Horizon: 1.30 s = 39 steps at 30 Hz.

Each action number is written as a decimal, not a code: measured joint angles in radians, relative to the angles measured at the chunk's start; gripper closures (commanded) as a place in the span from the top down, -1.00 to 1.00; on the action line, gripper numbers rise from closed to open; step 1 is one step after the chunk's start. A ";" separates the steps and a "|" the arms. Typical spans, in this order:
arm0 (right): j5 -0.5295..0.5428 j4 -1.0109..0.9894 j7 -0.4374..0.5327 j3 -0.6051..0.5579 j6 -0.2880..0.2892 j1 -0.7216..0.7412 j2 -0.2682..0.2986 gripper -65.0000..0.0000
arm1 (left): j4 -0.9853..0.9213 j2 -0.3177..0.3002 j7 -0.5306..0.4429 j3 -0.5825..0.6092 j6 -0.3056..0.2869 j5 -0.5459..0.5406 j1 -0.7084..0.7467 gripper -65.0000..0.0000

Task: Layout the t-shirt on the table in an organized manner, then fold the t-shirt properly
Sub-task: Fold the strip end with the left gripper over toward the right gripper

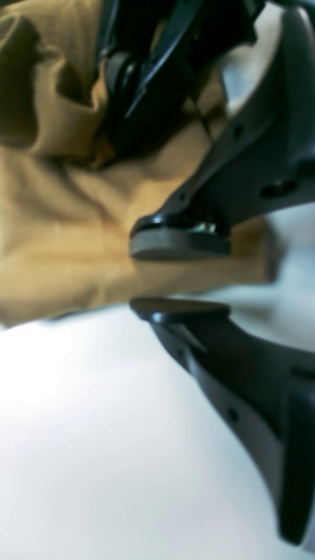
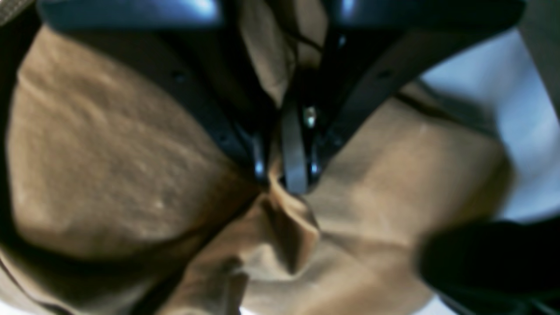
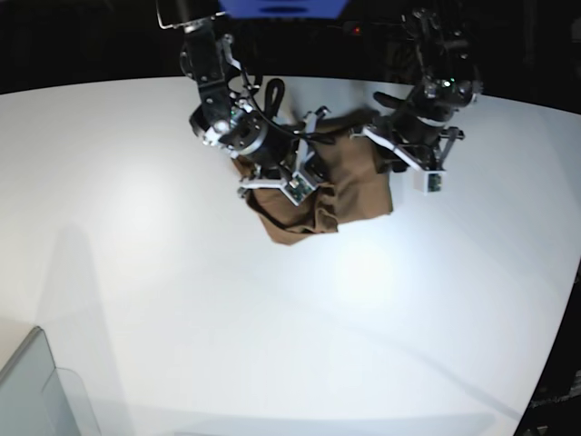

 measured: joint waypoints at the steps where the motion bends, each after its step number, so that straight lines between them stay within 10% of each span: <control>1: 0.001 -0.003 0.000 0.010 0.000 0.004 0.000 -1.00 | 0.011 -0.001 0.001 -0.025 0.000 -0.046 0.000 -0.53; 11: -0.016 0.031 -0.020 0.027 0.000 0.002 0.000 -1.00 | -0.127 -0.164 -0.008 -0.105 0.000 -0.277 -0.005 -0.54; 39: -0.027 0.301 -0.047 -0.243 -0.008 -0.048 0.011 -1.00 | -0.329 -0.168 -0.027 0.051 -0.003 -0.292 -0.189 -0.55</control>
